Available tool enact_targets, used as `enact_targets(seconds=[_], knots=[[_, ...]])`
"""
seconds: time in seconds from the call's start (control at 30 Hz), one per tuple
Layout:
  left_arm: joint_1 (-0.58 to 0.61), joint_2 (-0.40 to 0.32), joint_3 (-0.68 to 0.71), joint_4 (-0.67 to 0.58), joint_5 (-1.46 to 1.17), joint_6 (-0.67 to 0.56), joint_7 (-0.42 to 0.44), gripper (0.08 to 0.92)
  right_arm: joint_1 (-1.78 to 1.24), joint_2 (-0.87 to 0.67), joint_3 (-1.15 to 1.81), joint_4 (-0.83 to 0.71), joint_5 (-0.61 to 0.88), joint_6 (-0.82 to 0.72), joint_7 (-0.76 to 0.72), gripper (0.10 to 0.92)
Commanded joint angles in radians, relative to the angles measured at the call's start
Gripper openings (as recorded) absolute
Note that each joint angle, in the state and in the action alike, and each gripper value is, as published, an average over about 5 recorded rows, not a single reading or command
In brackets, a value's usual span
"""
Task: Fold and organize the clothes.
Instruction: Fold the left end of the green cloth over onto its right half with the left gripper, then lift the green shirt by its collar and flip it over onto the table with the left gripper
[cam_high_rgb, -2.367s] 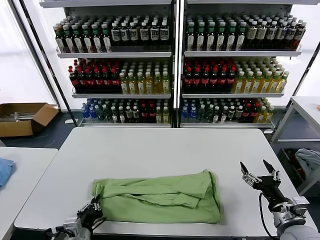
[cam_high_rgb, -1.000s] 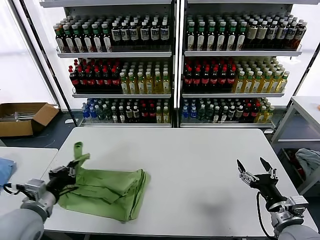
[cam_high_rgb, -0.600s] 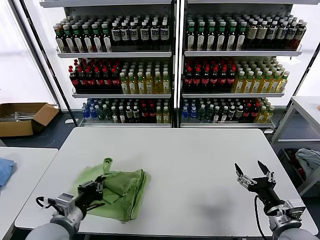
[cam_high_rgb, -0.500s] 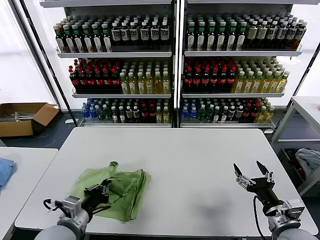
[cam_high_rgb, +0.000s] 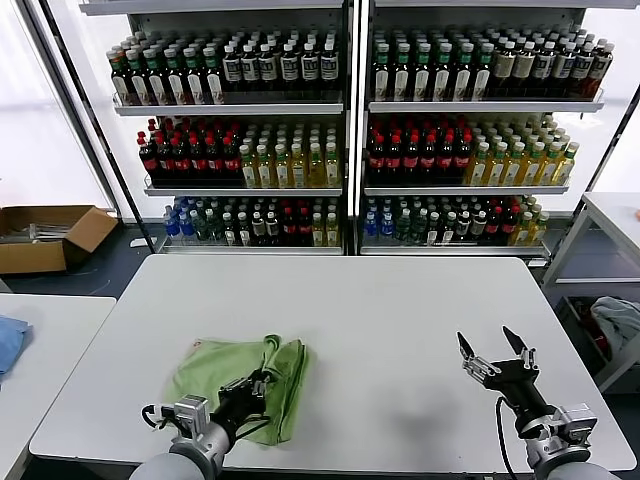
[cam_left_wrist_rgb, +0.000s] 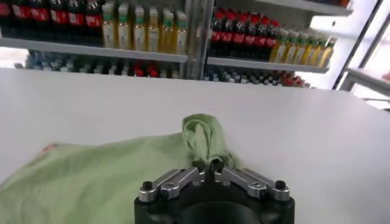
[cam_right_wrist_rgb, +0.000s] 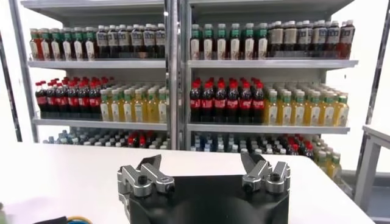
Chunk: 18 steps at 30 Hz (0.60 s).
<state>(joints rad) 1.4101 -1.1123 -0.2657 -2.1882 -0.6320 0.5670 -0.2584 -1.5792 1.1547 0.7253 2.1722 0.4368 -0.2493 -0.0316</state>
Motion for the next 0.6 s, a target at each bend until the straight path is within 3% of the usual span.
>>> enact_targets(seconds=[0.03, 0.17, 0.27, 0.43, 0.6], knots=[[0.001, -0.042, 0.051, -0.063, -0.092, 0.009, -0.006, 0.285, 0.013, 0.006, -0.023, -0.006, -0.015, -0.002, 0.005, 0.823], [-0.001, -0.024, -0.051, -0.109, -0.159, 0.009, 0.01, 0.398, 0.018, 0.009, -0.029, -0.006, -0.018, -0.004, 0.006, 0.823], [-0.008, 0.054, -0.213, -0.099, -0.19, 0.008, 0.055, 0.485, 0.011, 0.006, -0.024, -0.008, -0.017, -0.002, 0.001, 0.823], [0.017, 0.194, -0.451, 0.033, -0.188, 0.01, 0.146, 0.632, 0.005, 0.008, -0.016, -0.021, -0.016, 0.004, -0.009, 0.823], [0.03, 0.246, -0.519, 0.212, -0.151, 0.009, 0.191, 0.757, 0.007, 0.012, -0.023, -0.026, -0.017, 0.006, -0.012, 0.823]])
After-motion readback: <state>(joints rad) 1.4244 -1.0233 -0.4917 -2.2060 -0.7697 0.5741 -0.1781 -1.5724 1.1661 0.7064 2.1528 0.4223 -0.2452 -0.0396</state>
